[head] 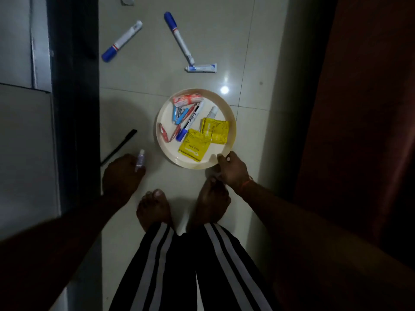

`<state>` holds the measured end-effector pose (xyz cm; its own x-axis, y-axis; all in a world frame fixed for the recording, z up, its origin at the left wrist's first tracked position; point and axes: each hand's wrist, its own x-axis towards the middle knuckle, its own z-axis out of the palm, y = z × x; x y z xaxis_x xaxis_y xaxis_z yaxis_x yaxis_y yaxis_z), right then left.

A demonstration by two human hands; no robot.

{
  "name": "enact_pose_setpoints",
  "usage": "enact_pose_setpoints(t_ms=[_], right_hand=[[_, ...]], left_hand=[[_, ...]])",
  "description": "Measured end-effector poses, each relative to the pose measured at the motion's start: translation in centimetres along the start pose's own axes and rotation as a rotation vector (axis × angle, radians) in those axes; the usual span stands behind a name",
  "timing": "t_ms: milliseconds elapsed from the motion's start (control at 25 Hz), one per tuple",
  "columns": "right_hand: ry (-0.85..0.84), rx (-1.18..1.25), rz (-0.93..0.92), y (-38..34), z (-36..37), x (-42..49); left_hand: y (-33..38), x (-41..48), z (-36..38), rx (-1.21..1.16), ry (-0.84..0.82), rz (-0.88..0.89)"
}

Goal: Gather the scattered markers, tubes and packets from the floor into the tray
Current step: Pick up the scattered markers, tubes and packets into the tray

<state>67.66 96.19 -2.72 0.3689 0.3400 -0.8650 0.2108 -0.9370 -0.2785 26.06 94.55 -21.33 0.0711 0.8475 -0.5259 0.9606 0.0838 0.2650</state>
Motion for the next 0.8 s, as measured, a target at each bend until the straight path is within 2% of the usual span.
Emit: enact_pose_setpoints(t_ms=[80, 160, 280, 360, 520, 560, 600, 800], right_hand=[[-0.05, -0.025, 0.009, -0.5, -0.4, -0.2], [-0.07, -0.036, 0.019, -0.8, -0.6, -0.1], [-0.075, -0.035, 0.037, -0.9, -0.4, 0.2], [-0.071, -0.025, 0.036, -0.7, -0.3, 0.3], [-0.061, -0.039, 0.029, -0.3, -0.4, 0.1], [-0.061, -0.043, 0.03, -0.4, -0.4, 0.1], [-0.063, -0.044, 0.039, -0.7, -0.4, -0.1], [-0.071, 0.019, 0.092, -1.5, -0.5, -0.3]], left_hand=[[17.9, -0.8, -18.3, -0.061, -0.059, -0.009], [24.7, -2.3, -23.5, -0.197, -0.017, 0.162], [28.0, -1.4, -21.7, -0.148, -0.132, 0.327], [30.8, 0.9, -19.7, -0.076, -0.069, 0.422], [33.8, 4.7, -16.5, -0.045, -0.124, 0.457], [34.2, 4.8, -16.6, -0.077, -0.149, 0.413], [34.1, 4.9, -17.2, -0.081, -0.129, 0.378], [28.8, 4.1, -21.6, -0.095, 0.178, 0.335]])
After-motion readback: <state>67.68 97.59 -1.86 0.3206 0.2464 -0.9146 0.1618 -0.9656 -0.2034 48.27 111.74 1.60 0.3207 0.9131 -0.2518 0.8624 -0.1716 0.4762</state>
